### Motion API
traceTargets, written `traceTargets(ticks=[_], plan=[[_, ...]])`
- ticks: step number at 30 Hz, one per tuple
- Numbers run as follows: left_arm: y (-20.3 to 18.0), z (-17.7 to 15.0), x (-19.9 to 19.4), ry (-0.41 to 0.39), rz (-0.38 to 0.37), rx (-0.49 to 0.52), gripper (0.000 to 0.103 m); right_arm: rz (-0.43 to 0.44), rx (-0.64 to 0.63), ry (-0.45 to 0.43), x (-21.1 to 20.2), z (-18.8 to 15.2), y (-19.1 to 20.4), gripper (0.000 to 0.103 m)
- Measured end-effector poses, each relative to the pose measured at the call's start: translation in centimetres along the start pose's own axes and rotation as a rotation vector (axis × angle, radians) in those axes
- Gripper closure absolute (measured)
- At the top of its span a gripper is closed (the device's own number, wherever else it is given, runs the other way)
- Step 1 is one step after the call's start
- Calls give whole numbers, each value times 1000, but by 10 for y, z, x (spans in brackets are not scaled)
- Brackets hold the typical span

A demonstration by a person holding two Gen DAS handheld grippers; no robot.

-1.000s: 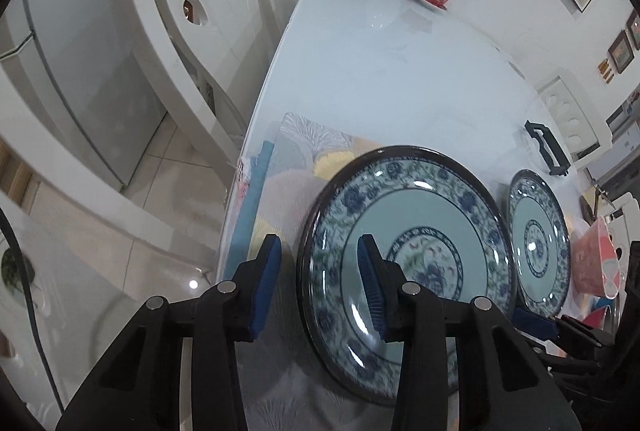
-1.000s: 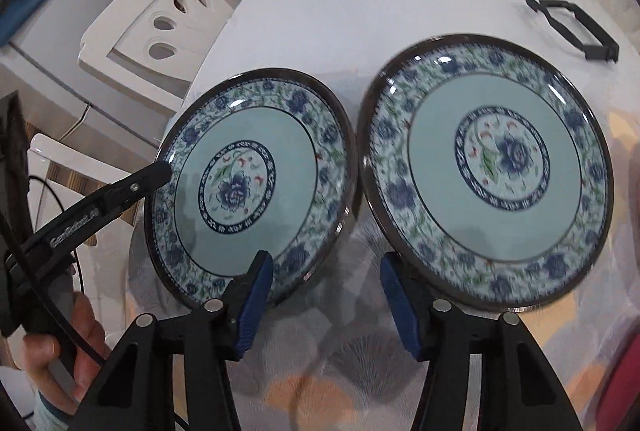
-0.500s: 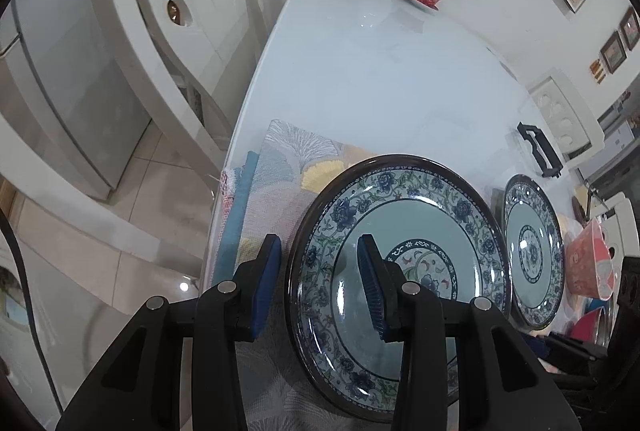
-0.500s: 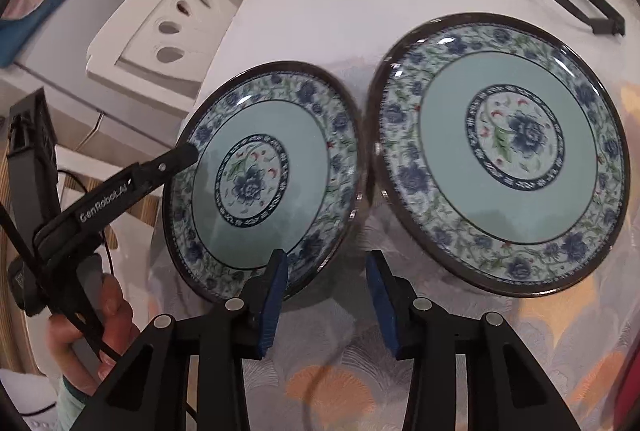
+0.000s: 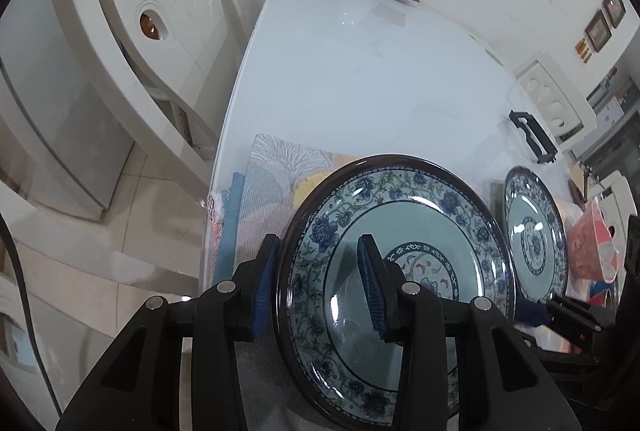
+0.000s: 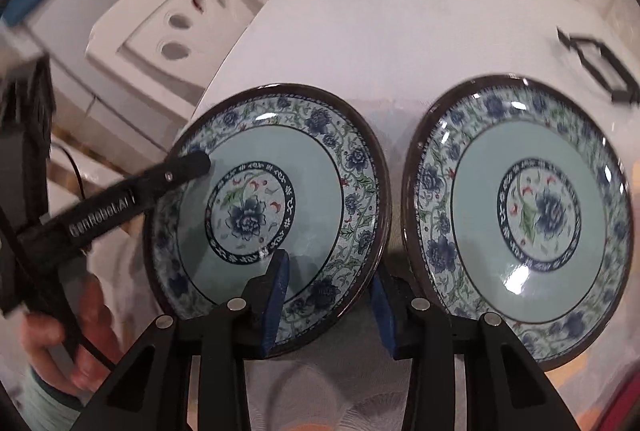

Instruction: Organize plates and bowls

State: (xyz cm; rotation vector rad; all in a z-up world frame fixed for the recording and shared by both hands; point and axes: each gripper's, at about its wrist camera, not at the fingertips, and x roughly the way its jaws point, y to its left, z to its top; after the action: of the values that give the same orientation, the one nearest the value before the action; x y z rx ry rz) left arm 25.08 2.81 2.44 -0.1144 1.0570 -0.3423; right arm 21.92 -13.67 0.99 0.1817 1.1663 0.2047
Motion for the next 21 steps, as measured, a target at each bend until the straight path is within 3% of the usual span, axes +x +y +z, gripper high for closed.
traceTargets(ticks=[11,21], plan=[[-11,-16,-44,-59,-4,-13,66,20,-44,-13,-31,-2,4,64],[-37,-41,-114,-136,-33,-31,66,23,-92,-75,-113,-35,18,64]])
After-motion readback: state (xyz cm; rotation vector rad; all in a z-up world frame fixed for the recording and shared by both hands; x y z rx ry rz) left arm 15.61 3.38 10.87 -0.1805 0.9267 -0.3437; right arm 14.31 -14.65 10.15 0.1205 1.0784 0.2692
